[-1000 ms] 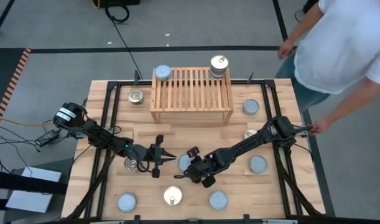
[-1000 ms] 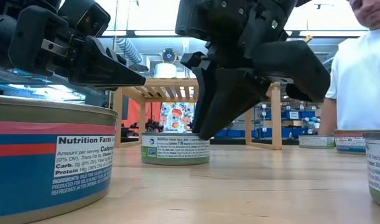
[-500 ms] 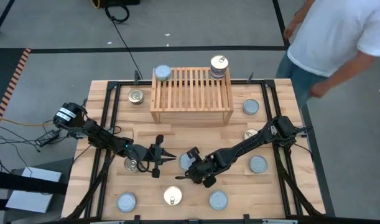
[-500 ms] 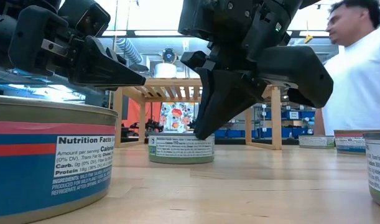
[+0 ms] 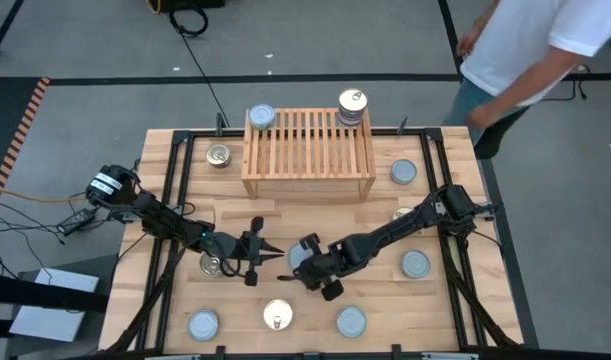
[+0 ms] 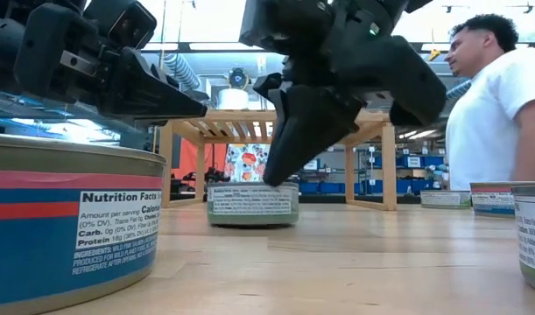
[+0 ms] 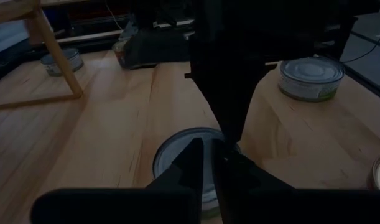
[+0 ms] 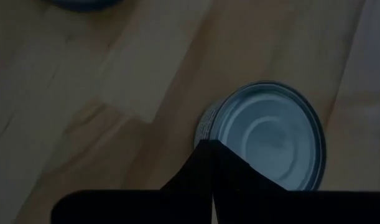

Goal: Stack canned seafood by type on shelf
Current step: Stack the green tuna can on top of the other green tuna can on the shelf

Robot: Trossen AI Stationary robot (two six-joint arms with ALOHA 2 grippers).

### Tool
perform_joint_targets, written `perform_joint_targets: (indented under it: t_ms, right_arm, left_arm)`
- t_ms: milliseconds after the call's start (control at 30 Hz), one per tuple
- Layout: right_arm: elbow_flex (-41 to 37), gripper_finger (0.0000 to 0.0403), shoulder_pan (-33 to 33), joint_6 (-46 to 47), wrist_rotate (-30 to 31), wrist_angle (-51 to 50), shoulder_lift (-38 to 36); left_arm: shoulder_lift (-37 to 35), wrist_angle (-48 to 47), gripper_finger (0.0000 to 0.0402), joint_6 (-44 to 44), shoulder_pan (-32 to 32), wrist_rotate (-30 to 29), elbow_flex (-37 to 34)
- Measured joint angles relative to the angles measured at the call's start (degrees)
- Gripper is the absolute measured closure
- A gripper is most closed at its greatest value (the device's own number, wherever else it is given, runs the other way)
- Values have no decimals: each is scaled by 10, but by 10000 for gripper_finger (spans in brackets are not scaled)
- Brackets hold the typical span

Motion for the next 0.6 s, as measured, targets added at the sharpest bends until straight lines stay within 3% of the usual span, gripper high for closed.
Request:
perform_joint_targets:
  t_ms: [433,600]
  right_arm:
    - [33,402,-18,55,-9,-16,-1]
    - [41,402,-22,63,-8,-33,-2]
  left_arm:
    - [0,-109,363,6,-5,0,55]
    - [0,-124,342,31,-21,-15,66]
